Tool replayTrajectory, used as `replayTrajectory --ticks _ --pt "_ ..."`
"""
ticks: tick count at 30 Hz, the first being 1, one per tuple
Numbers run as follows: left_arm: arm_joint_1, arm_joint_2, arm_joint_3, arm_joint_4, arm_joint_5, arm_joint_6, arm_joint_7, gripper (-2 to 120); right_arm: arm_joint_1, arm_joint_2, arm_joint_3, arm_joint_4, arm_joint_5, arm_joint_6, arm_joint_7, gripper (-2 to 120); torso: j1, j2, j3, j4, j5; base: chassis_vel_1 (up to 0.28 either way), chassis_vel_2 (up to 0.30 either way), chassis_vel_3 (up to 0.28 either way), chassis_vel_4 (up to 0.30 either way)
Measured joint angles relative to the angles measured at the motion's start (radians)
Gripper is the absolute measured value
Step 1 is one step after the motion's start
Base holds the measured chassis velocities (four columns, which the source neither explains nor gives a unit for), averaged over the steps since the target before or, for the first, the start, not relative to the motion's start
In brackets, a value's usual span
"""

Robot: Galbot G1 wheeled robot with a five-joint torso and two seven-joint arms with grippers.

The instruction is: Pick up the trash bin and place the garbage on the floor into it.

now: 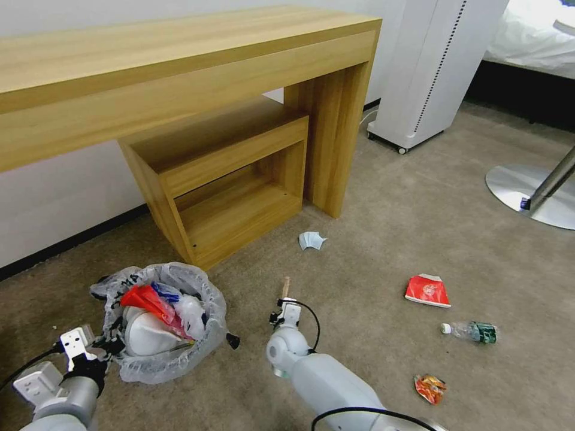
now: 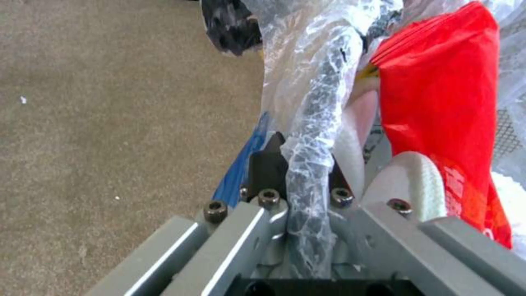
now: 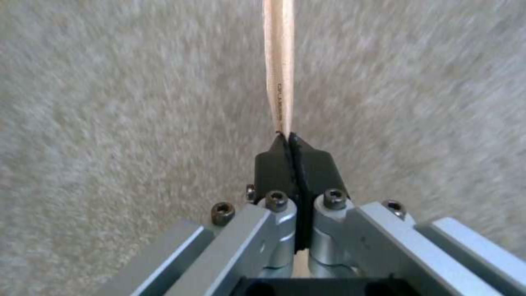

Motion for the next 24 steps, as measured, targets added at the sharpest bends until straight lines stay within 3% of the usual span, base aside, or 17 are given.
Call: replayTrajectory --ticks 2,5,6,8,10,11,14,18,24 --pt "-0.002 0.0 0.001 0.006 0.001 0.0 0.0 1 -0.013 -0.03 -0.001 0.053 0.0 -0.001 0.0 0 0.0 0.0 0.0 0.0001 0.0001 0.0 0.0 0.0 0.0" --pt "-0.006 0.001 0.002 0.012 0.003 0.002 -0.001 1 -0.047 -0.117 -0.004 0.235 -0.005 0.026 -0.033 0 0.0 0.0 0.0 0.0 0.0001 0.0 0.0 0.0 0.0" --pt "-0.006 0.001 0.002 0.012 0.003 0.002 -0.001 1 -0.047 -0.117 -0.004 0.235 -0.005 0.026 -0.033 0 0.0 0.0 0.0 0.0 0.0001 0.0 0.0 0.0 0.0" --pt "-0.008 0.005 0.002 0.014 0.003 0.005 -0.003 1 -0.054 -0.189 -0.007 0.379 -0.005 0.054 -0.061 0 0.0 0.0 0.0 -0.0001 0.0 0.0 0.0 0.0 0.0" --pt "-0.01 0.01 0.002 0.013 0.001 0.009 -0.004 1 -0.031 -0.26 -0.018 0.528 0.001 0.075 -0.085 0 0.0 0.0 0.0 -0.0001 0.0003 0.0 0.0 0.0 0.0" --pt "-0.01 0.01 0.002 0.013 0.001 0.009 -0.004 1 -0.031 -0.26 -0.018 0.528 0.001 0.075 -0.085 0 0.0 0.0 0.0 -0.0001 0.0003 0.0 0.0 0.0 0.0" --pt "-0.01 0.008 0.003 0.008 0.001 0.013 -0.006 1 0.055 -0.351 -0.062 0.678 0.013 0.114 -0.114 0 0.0 0.0 0.0 0.0001 0.0 0.0 0.0 0.0 0.0" --pt "-0.005 0.009 0.003 -0.004 0.0 0.02 -0.007 1 0.175 -0.429 -0.149 0.794 0.046 0.154 -0.168 0 0.0 0.0 0.0 0.0 0.0 0.0 0.0 0.0 0.0" --pt "-0.005 0.014 0.0 -0.028 -0.012 0.035 -0.015 1 0.307 -0.454 -0.277 0.882 0.061 0.167 -0.234 0 0.0 0.0 0.0 0.0 0.0 0.0 0.0 0.0 0.0"
